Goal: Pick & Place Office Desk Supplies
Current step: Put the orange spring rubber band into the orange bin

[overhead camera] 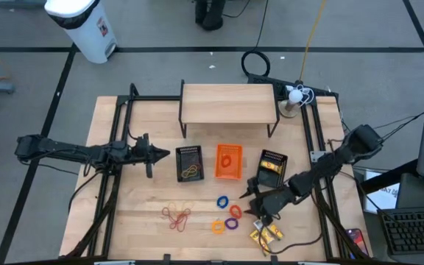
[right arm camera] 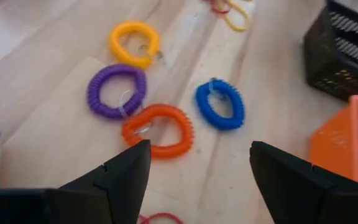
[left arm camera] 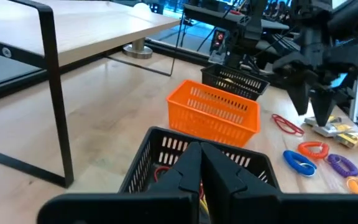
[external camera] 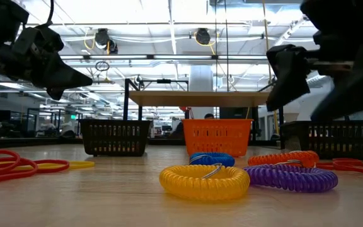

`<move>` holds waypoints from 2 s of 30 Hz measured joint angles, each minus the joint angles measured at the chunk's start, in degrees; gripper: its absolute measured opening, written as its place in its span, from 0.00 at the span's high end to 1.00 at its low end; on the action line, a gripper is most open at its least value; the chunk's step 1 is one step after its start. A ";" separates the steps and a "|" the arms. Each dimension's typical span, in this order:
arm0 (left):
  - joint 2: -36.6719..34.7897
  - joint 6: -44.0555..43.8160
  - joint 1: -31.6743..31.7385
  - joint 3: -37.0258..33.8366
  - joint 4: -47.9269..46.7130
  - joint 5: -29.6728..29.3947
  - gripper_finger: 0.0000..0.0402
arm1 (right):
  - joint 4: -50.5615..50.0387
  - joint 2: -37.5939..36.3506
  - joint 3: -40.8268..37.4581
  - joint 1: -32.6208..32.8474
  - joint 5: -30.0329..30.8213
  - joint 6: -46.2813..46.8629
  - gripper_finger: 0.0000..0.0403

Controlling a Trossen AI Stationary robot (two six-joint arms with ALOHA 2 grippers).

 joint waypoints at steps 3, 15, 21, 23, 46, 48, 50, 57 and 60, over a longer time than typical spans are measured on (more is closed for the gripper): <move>0.00 -1.22 0.00 0.00 -0.03 -0.02 0.98 | 1.91 1.96 0.00 0.66 -0.14 -0.01 0.41; 0.00 -2.30 0.00 0.07 2.03 -0.98 0.98 | 6.80 11.94 2.57 0.76 -3.14 4.19 0.52; 0.00 -2.30 0.00 0.07 1.66 -0.96 0.98 | 7.90 12.84 3.32 0.71 -3.00 1.10 0.52; 0.00 -2.26 0.00 0.07 1.58 -0.98 0.97 | 7.97 12.86 3.32 0.26 -3.54 0.34 0.53; -0.02 -1.18 0.00 0.07 1.60 -0.98 0.98 | 14.32 -1.74 2.87 -4.94 -12.22 3.73 0.98; 0.00 -1.24 0.00 0.07 1.58 -1.01 0.98 | 17.11 -7.34 0.90 -5.07 -14.05 4.11 0.98; 0.00 -1.38 0.00 0.07 1.57 -0.98 0.98 | 22.35 -13.41 -2.23 -6.07 -17.60 5.41 0.97; -0.01 -0.97 -0.02 0.07 0.96 -0.98 0.98 | 26.62 -36.94 -15.61 -8.65 -13.12 7.22 0.99; 0.00 -1.01 -0.02 0.07 0.84 -0.96 0.98 | 26.37 -46.36 -22.15 -9.54 -8.99 6.78 0.99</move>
